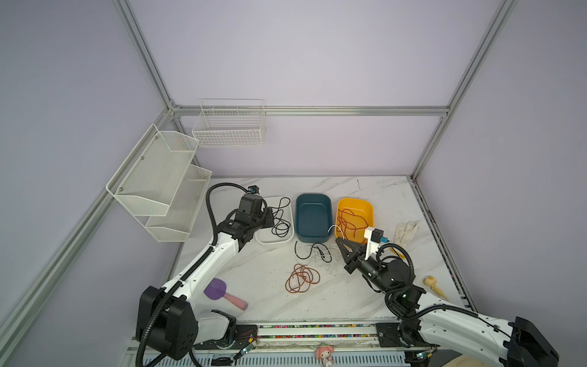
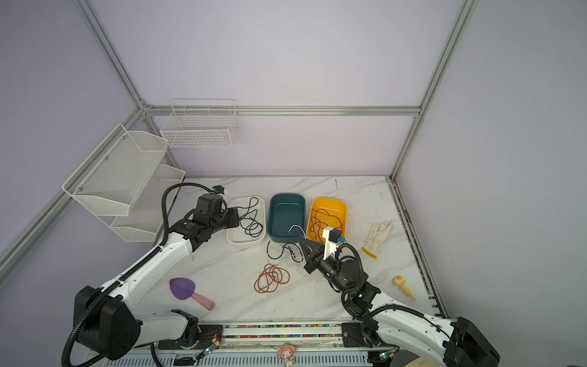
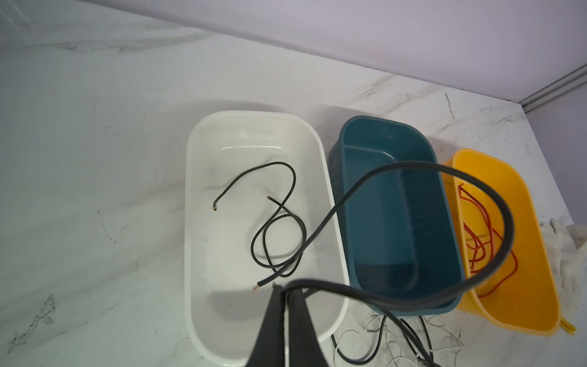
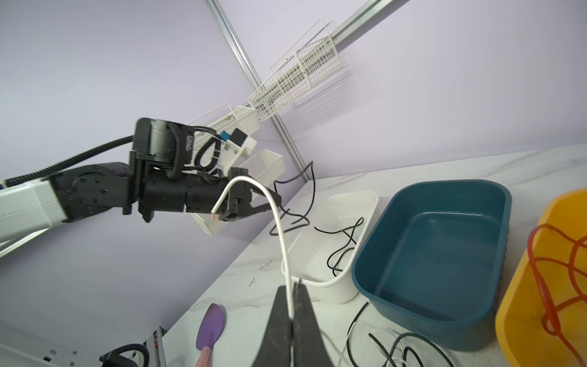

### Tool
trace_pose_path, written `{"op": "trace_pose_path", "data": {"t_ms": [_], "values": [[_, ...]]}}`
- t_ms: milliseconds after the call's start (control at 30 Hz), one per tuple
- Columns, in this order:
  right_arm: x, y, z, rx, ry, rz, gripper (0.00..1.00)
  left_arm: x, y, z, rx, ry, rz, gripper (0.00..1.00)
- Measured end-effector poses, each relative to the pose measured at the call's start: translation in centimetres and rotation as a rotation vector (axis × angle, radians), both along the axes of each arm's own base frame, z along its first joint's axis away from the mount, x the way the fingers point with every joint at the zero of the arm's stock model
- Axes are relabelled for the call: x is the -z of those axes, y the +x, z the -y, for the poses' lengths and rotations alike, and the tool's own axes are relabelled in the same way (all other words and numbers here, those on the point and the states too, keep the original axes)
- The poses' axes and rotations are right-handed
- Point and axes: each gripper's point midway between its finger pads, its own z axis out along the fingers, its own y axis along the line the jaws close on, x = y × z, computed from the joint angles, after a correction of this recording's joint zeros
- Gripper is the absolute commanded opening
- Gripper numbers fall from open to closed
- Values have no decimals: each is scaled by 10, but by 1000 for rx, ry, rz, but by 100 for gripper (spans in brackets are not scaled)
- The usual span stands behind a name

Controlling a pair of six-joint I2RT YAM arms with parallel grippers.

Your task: Untangle the cables

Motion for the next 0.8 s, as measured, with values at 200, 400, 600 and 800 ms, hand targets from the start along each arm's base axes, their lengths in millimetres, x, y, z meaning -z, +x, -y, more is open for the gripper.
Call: {"op": "trace_pose_path", "data": {"t_ms": [200,400,600,800], "values": [[-40,-3,2,-7,37,43,0,63,3,5,-4,16,-185,0],[-70,-6,-3,-35,44,67,0,129,-10,-7,-38,34,-412,0],[-90,-10,-6,-58,38,89,0,135,-8,-22,-79,-6,-455,0],[-101,-8,-14,-83,25,92,0,133,-1,-16,-62,-30,-462,10]]}}
